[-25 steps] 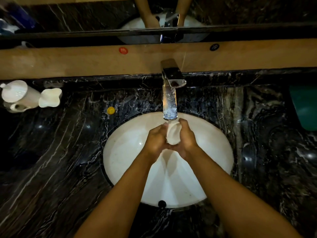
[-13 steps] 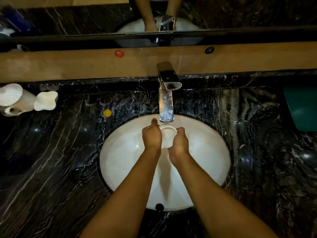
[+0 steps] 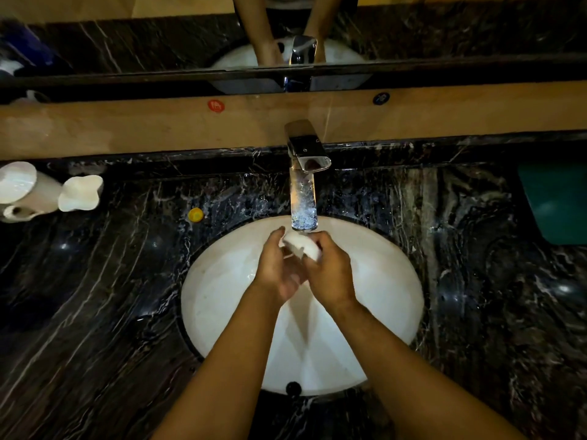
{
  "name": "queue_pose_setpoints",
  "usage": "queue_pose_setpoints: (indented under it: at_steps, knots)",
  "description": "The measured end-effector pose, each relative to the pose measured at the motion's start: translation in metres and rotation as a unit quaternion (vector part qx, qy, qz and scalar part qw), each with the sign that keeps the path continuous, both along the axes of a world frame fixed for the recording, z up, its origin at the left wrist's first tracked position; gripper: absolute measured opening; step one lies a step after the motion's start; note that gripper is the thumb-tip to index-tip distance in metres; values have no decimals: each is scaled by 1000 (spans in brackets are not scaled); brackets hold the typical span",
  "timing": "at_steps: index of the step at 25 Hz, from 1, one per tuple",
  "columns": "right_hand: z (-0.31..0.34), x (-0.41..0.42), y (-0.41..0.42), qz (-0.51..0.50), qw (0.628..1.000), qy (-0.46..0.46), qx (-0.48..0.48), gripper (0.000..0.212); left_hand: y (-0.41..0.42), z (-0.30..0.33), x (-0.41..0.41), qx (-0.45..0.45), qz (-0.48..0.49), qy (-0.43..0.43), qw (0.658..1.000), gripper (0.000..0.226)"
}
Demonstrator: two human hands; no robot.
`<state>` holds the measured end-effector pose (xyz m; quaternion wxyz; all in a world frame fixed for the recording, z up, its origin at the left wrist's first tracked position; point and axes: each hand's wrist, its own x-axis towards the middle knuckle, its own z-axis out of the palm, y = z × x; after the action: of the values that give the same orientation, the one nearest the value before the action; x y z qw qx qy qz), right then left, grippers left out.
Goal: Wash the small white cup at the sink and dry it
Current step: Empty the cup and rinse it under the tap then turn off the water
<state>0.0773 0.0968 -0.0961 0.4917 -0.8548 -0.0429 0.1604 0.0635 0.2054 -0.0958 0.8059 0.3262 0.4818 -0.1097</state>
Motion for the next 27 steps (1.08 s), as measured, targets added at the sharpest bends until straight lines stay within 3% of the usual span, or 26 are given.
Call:
queue_pose_setpoints:
  at_steps: [1, 4, 6, 8, 10, 12, 13, 16, 17, 19, 21, 25, 27]
  knots:
    - [2, -1, -3, 69, 998, -8, -7, 38, 3, 0, -1, -48, 22, -21, 998, 42]
    - [2, -7, -17, 269, 962, -1, -43, 59, 10, -5, 1, -75, 59, -16, 995, 29]
    - [-2, -11, -26, 312, 947, -58, -54, 55, 12, -10, 1, -104, 86, -14, 991, 35]
    - [-7, -7, -26, 217, 974, -66, 2, 40, 8, -12, 1, -128, 84, -26, 988, 49]
    - [-8, 6, -16, 55, 996, 44, 59, 42, 0, -16, 3, -99, 67, -45, 992, 52]
    - [-7, 20, -6, -46, 960, 233, 150, 66, -3, -22, 5, -48, 49, -57, 996, 44]
    - [-11, 26, -5, -78, 937, 290, 179, 66, -3, -24, 5, -29, 44, -62, 997, 41]
    - [-8, 34, -7, -134, 944, 276, 124, 35, -4, -24, 3, -1, 24, -74, 997, 30]
    - [-9, 35, -8, -144, 945, 273, 113, 33, -4, -25, 2, 7, 29, -78, 997, 27]
    - [-13, 32, -11, -109, 931, 298, 179, 31, -4, -25, 1, 19, 60, -75, 995, 24]
    - [-13, 23, -14, -51, 905, 338, 253, 47, -2, -22, 3, 24, 90, -68, 993, 22]
    - [-9, 27, 2, -140, 949, 263, 102, 44, -16, -16, -2, 26, 57, -72, 995, 27]
    - [-10, 30, 7, -147, 950, 256, 97, 33, -16, -14, -1, 20, 68, -71, 995, 26]
